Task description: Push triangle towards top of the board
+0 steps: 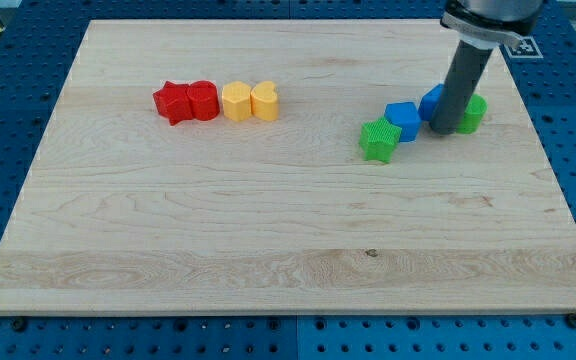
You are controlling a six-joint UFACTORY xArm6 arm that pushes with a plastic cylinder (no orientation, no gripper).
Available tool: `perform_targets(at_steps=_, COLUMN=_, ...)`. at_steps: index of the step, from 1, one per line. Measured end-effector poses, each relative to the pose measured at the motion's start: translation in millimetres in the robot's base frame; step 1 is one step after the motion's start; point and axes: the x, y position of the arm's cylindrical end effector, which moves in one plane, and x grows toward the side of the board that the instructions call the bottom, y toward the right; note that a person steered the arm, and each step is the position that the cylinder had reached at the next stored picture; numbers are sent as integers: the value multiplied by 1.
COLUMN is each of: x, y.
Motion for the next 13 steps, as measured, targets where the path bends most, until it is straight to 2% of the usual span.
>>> perform_targets(at_steps=1, x=-16, y=9)
perform_targets(at_steps=2, x=-14, y=24)
perform_targets(at_steps=4, x=-48, y=2)
perform_targets(at_steps=5, x=-49, y=2)
perform_targets(at_steps=6, x=-69, y=-4)
perform_targets(at_steps=7, x=-66, y=-4)
perform_targets(at_steps=8, x=-55, y=-20)
perform_targets(at_steps=9, x=-67, y=-49)
perform_targets(at_steps=13, x=-69, y=-117)
